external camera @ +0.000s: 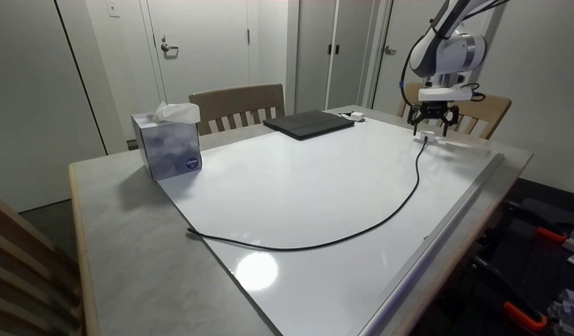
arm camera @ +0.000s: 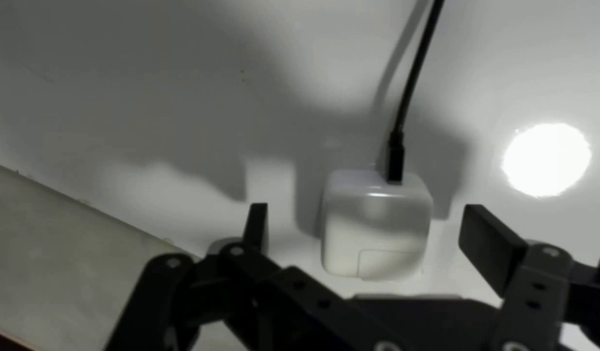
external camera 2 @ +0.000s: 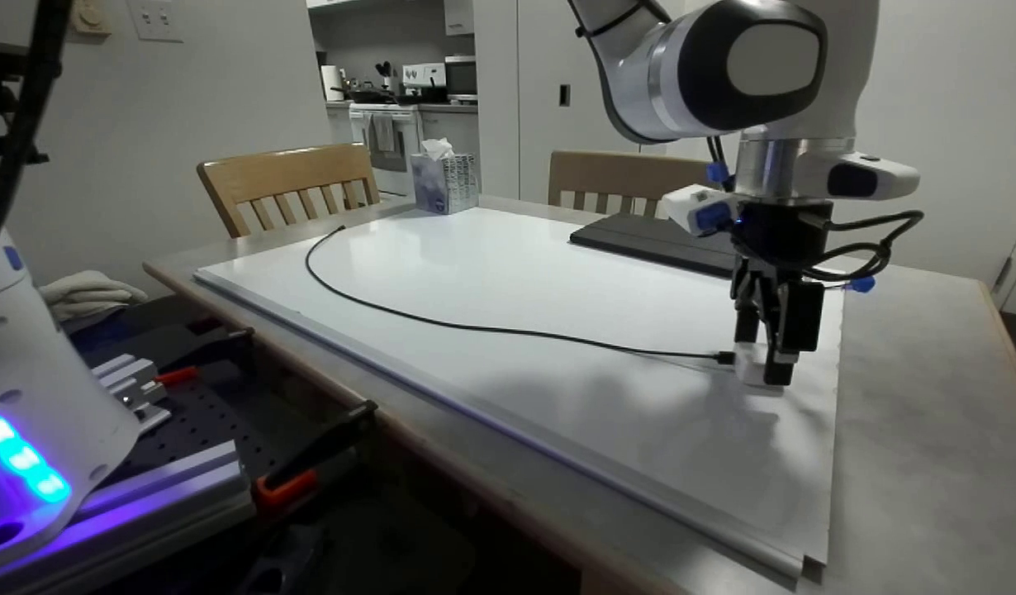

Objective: Unwind the black charging cable

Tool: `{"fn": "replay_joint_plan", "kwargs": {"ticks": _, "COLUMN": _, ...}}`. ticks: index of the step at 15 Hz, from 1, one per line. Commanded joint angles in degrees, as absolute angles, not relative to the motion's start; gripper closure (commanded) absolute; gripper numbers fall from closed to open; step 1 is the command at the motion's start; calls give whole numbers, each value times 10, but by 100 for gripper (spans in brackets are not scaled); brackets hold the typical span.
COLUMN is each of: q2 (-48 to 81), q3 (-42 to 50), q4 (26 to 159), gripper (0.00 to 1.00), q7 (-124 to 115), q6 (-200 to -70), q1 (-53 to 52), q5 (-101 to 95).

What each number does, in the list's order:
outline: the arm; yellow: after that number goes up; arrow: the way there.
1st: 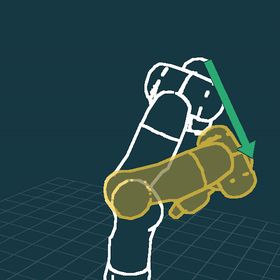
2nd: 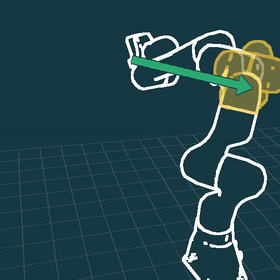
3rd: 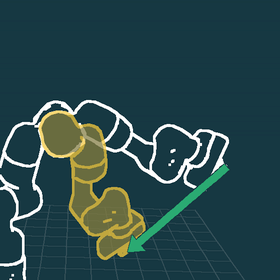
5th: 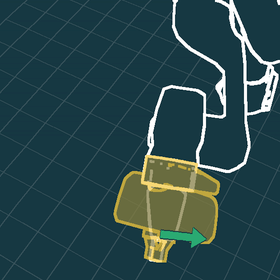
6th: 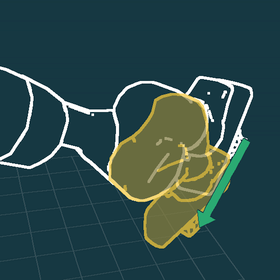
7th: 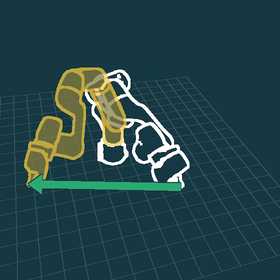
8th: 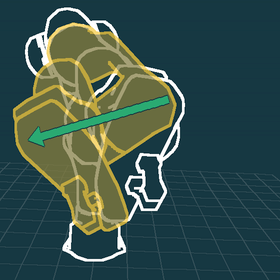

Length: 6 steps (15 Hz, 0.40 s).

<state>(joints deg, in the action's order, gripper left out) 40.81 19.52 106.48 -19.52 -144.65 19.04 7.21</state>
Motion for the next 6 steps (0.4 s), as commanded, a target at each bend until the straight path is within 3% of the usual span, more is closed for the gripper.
{"fn": "replay_joint_plan", "kwargs": {"ticks": 1, "q2": 380, "q3": 227, "q4": 1094, "gripper": 0, "q7": -204, "q6": -1447, "q1": 156, "q5": 31}}
{"fn": "replay_joint_plan", "kwargs": {"ticks": 6, "q2": 362, "q3": 213, "q4": 1110, "gripper": 0, "q7": -165, "q6": -1470, "q1": 156, "q5": 14}}
